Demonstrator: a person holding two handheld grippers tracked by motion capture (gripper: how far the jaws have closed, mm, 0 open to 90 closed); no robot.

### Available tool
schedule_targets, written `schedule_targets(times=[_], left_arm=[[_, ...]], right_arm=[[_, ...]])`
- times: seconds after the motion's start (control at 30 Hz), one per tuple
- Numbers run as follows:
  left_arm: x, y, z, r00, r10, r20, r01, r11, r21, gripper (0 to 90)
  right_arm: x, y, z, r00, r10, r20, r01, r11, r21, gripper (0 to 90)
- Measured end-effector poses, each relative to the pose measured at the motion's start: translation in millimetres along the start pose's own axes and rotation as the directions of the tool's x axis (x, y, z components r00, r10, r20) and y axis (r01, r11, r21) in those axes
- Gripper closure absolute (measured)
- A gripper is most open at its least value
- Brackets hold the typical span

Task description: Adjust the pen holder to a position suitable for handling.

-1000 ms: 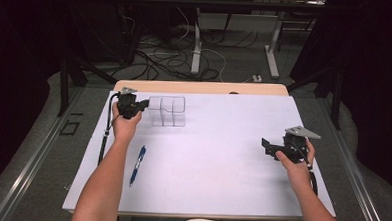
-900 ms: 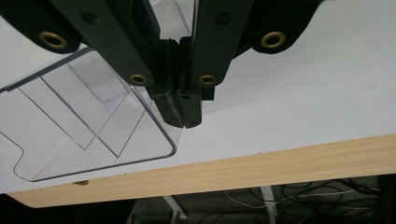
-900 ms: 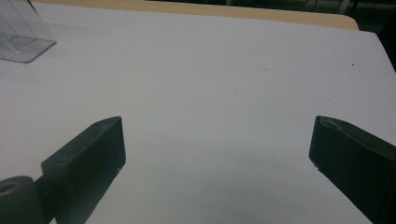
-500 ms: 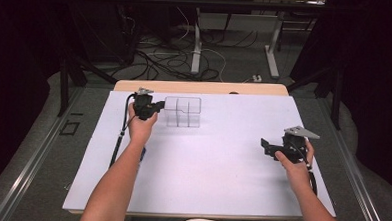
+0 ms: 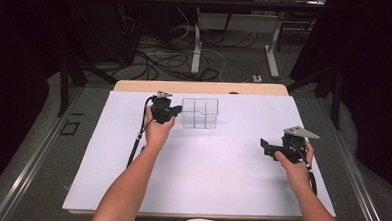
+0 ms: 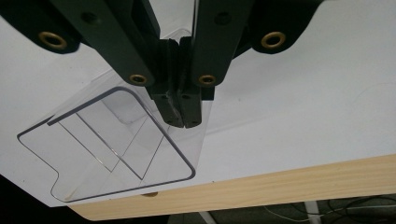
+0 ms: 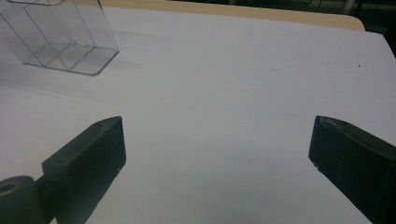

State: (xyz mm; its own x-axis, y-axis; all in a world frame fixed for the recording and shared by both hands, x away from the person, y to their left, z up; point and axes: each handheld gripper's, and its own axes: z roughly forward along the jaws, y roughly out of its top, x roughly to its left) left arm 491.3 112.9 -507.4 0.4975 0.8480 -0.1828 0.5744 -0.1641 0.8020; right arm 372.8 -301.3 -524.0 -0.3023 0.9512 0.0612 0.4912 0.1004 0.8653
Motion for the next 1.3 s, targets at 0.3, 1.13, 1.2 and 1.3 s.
schedule_targets(times=[0.3,1.13,1.2,1.3], left_arm=[[0.6,0.0,-3.2,0.9999,-0.016,0.002,0.016,0.9999,0.003,86.9],[-7.6,2.3,-74.9,0.9984,-0.033,0.046,0.037,0.9951,-0.092,62.8],[-7.5,0.3,-82.2,0.9984,-0.033,0.046,0.037,0.9940,-0.103,60.3],[-6.7,-1.4,-89.3,0.9980,-0.033,0.055,0.039,0.9938,-0.104,56.1]], right_arm=[[0.3,0.0,-0.1,1.0000,0.001,-0.002,-0.001,1.000,0.001,3.7],[0.7,0.9,-2.3,1.0000,0.002,-0.002,-0.002,1.000,-0.005,3.7],[0.6,0.9,-2.4,1.0000,-0.002,-0.001,0.002,1.000,-0.005,3.7],[0.9,1.0,-3.1,1.0000,-0.003,0.002,0.003,1.000,-0.002,3.7]])
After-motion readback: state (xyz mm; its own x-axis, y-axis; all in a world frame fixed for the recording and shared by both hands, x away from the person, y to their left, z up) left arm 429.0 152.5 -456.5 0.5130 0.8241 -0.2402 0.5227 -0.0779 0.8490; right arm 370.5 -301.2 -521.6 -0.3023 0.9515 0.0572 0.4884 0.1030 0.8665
